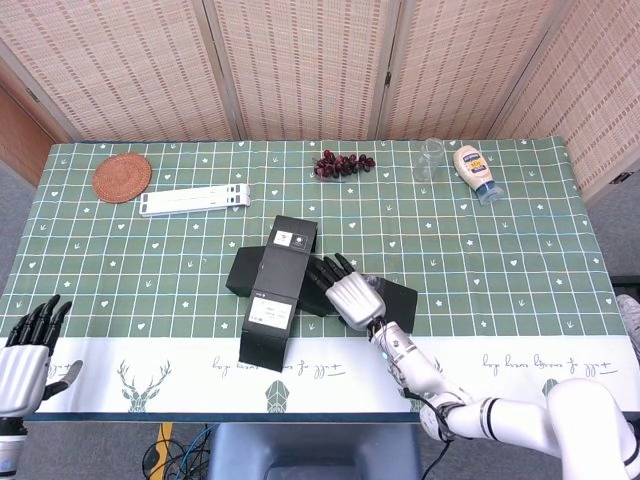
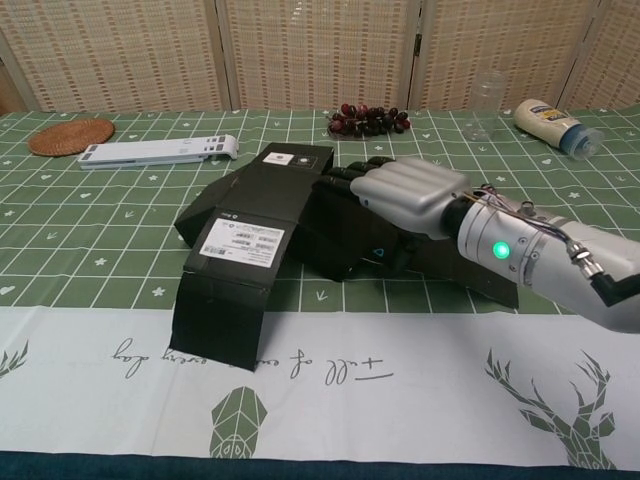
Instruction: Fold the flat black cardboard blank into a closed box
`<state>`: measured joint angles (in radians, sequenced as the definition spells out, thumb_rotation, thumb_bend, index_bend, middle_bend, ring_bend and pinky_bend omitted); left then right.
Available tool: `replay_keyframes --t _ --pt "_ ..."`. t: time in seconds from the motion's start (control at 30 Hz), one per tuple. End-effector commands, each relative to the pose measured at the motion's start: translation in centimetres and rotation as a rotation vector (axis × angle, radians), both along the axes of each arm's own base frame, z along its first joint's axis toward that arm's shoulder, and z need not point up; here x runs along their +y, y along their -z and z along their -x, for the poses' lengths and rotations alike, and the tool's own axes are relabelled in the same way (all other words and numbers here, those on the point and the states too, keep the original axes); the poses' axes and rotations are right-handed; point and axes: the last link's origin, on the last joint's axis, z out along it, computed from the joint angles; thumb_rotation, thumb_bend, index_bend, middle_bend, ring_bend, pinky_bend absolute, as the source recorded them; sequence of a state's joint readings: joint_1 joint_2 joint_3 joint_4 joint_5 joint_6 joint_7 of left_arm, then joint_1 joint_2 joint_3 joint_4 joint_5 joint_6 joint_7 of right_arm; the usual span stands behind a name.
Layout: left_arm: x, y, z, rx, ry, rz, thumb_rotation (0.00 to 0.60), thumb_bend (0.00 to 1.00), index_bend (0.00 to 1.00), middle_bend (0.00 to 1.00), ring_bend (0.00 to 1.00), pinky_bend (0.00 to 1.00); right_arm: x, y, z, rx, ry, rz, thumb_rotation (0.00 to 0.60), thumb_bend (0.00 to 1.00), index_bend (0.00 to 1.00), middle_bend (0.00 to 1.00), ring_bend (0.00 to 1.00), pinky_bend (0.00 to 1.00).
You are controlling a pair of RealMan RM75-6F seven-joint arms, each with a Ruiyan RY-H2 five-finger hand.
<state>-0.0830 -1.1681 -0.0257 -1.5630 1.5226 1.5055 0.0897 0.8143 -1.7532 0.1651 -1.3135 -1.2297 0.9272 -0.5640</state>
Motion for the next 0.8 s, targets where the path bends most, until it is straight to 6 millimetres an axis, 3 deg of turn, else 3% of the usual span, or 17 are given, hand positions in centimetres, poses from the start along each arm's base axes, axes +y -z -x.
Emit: replay_keyframes --t 0.03,0.43,0.53,0.63,0.73,0.8 --pt "0.0 0.1 0.0 -0.009 -0.003 0.004 0.600 0.25 0.00 0.00 0.07 0.13 0.0 0.5 0.1 0.002 -0.002 0.002 0.600 0.21 0.00 0.00 0.00 0.00" --pt "0.4 0.3 -0.1 -0.082 -0.008 0.036 0.600 0.25 0.00 0.00 0.06 0.13 -0.5 2.1 0.0 -0.023 -0.037 0.071 0.600 0.36 0.00 0.00 0.00 0.00" --pt "0.4 0.3 0.0 -0.081 -0.011 0.036 0.600 0.25 0.00 0.00 0.07 0.13 -0.8 2.4 -0.6 -0.047 -0.072 0.105 0.600 0.47 0.00 0.00 0.00 0.00" --pt "0.4 0.2 0.1 -0.077 -0.016 0.035 0.600 0.25 0.00 0.00 0.07 0.13 -1.2 2.4 -1.2 -0.073 -0.140 0.155 0.600 0.66 0.00 0.00 0.00 0.00" --pt "0.4 0.0 0.1 -0.077 -0.015 0.032 0.600 0.25 0.00 0.00 0.06 0.13 -1.9 2.2 -1.9 -0.101 -0.207 0.189 0.600 0.76 0.10 0.08 0.01 0.02" --pt "0.4 -0.1 0.1 -0.076 -0.014 0.030 0.600 0.25 0.00 0.00 0.06 0.13 -2.2 1.9 -2.4 -0.133 -0.240 0.203 0.600 0.79 0.20 0.16 0.06 0.09"
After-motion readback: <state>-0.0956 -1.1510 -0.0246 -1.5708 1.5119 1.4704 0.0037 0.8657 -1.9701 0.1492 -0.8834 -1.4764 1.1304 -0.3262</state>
